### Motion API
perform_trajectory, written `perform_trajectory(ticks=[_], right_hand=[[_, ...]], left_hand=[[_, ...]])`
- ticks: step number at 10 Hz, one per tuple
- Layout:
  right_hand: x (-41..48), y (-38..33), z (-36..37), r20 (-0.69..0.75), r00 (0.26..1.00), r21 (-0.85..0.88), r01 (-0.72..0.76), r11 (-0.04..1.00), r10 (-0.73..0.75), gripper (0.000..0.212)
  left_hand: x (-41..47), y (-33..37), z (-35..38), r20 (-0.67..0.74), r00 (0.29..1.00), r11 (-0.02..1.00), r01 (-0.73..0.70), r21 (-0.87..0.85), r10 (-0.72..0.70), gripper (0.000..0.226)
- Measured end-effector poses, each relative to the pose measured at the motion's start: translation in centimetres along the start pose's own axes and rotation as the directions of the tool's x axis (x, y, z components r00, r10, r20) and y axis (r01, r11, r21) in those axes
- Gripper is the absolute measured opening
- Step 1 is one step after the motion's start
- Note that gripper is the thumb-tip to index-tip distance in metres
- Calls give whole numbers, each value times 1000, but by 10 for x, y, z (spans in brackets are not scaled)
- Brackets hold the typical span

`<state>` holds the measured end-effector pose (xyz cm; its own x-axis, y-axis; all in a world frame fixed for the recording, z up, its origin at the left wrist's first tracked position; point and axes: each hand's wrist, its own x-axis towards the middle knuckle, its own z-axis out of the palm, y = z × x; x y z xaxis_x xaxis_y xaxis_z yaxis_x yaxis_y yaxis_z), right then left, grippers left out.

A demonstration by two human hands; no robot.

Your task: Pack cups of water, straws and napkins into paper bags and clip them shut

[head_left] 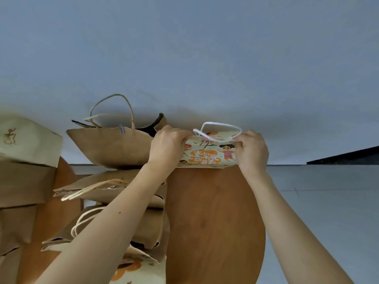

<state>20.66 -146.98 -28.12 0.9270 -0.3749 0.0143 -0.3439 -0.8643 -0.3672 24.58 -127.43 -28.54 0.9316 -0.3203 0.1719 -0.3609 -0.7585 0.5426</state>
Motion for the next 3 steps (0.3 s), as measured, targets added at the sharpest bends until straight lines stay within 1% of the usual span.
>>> perform_trajectory(ticks=[1, 2, 3], right_hand=[[4, 3, 2, -21, 1000, 47, 22, 999, -21, 16], [-6, 0, -5, -43, 997, 128, 63, 990, -58, 33], [-25, -7, -16, 64, 998, 160, -29, 987, 18, 58]], left_hand=[[2, 0, -1, 57, 998, 1000, 26, 12, -27, 29], [-4, 8, -11, 121, 993, 1000, 3, 21, -6, 34], [-18, 17, -32, 165, 986, 1000, 19, 4, -20, 40]])
